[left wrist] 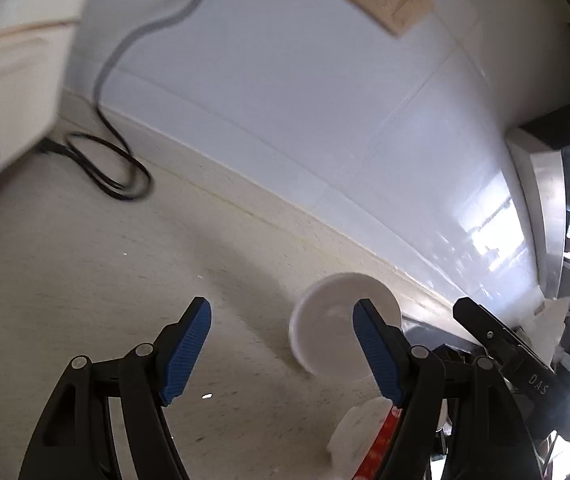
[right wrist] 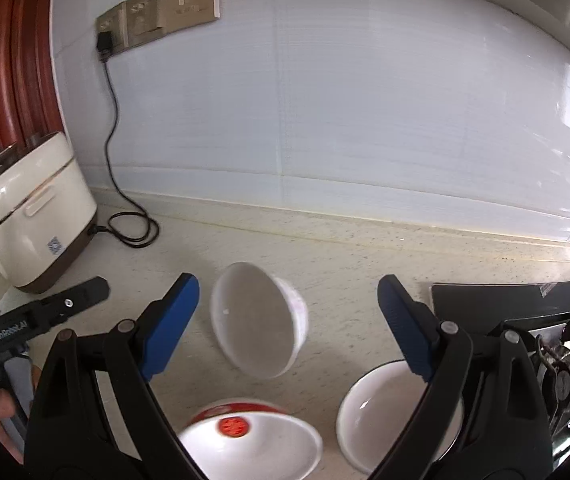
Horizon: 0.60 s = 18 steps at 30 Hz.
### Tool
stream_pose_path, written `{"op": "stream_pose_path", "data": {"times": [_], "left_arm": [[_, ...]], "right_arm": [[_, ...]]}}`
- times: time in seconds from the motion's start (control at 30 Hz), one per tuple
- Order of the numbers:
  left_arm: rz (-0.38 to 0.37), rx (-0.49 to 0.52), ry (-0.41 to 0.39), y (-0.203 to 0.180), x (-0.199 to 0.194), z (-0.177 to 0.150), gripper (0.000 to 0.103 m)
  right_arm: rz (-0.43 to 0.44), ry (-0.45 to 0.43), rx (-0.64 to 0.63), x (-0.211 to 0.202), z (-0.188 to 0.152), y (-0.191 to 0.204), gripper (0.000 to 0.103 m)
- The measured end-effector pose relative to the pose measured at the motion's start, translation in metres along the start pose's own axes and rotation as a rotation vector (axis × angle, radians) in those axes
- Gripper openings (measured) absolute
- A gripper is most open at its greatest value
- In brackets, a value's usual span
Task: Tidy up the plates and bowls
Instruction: 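Grasp the rim of a white bowl with the left gripper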
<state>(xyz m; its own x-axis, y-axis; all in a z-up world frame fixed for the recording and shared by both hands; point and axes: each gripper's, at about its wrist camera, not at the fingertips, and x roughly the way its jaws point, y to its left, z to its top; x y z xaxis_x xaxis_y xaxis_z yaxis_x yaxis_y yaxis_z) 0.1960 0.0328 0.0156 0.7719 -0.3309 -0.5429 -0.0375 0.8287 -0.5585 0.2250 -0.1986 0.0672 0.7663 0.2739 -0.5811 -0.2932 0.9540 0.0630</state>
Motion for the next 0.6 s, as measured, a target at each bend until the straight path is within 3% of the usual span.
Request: {"op": "stream_pose_path", "data": {"times": [0.17,0.3,0.5,0.6], "left_arm": [[-0.051,-0.004,0.070,-0.002,0.045,-0.003,0.073],[-0.084,0.029,0.108,-0.002,0.067,-0.006,0.067],[-0.101,0.061,0.158,0.002,0.092,-0.013,0.056],[-0.092,0.052,0.179,0.006,0.098,-0.017,0.055]], "right_arm": [[0.010,0.035,-0.007,0.014,-0.007,-0.013,0.092],[-0.021,0.049,-0.051,0.020,-0.013,-0.013,0.092],[0.029,0.081,-0.034,0.027,-0.020,-0.016,0.091],[0.032,0.103,-0.045,0.035,-0.024,-0.011,0.080]]}}
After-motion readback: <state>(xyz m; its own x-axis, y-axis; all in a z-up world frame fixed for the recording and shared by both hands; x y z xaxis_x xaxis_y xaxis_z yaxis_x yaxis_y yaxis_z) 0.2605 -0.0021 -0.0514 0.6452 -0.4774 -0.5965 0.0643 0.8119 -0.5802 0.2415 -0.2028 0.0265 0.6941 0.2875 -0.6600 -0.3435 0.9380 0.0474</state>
